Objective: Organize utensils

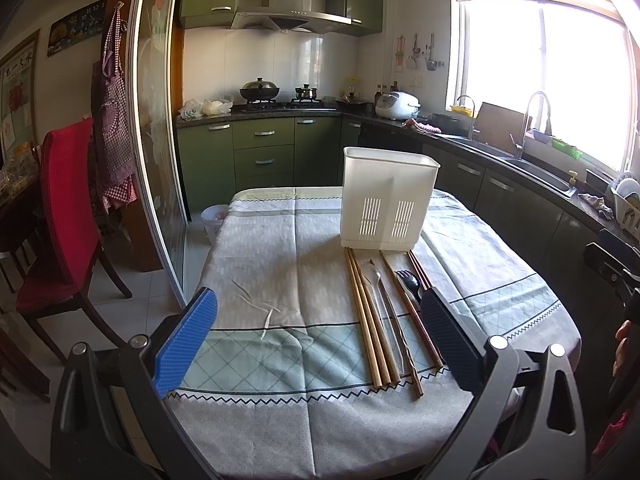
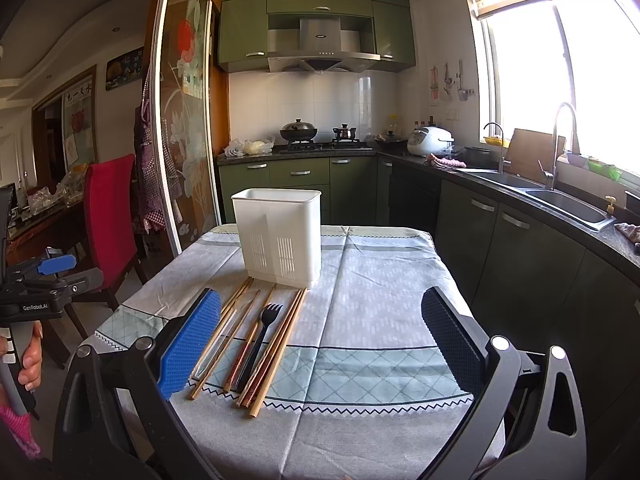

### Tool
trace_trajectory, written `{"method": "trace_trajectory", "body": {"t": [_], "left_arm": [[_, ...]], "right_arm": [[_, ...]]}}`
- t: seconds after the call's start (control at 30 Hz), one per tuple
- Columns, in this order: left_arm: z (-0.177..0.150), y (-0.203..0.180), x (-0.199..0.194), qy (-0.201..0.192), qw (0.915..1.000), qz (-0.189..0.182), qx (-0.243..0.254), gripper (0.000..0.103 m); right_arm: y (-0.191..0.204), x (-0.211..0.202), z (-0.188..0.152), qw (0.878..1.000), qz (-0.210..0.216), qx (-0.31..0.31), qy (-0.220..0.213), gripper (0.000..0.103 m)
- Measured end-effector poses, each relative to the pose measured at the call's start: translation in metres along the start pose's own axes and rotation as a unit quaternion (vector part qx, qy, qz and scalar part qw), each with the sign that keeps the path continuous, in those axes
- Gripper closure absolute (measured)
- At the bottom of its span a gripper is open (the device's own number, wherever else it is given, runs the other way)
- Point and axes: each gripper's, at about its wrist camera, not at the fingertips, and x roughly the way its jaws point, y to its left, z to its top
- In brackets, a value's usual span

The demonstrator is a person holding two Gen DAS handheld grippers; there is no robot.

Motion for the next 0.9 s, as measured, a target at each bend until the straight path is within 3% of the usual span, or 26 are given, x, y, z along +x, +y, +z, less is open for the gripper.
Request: {"method": "trace_trajectory", "body": {"t": [0.43, 0.7, 0.77, 0.9], "left_arm": [[0.001, -0.001, 0.003, 0.010, 1.0000, 0.000, 0.000, 0.006], [0.003, -0.003, 0.013, 0.031, 0.9995, -0.001, -0.004, 0.006], [0.006, -0.005, 0.019, 0.042, 0.9991, 0.001, 0.002, 0.006], [0.017, -0.008, 0.049, 0.100, 0.9950, -0.011, 0.001, 0.006]], "right_arm": [[-0.001, 0.004, -0.003, 1.000, -0.004, 0.001, 0.006, 0.004], [-0.012, 0.023, -0.004, 0.998, -0.045, 0.011, 0.049, 0.004], [-0.013, 0.028, -0.004, 0.997, -0.056, 0.002, 0.052, 0.004], [-0.014, 0.041, -0.003, 0.995, -0.067, -0.019, 0.065, 0.004]]}}
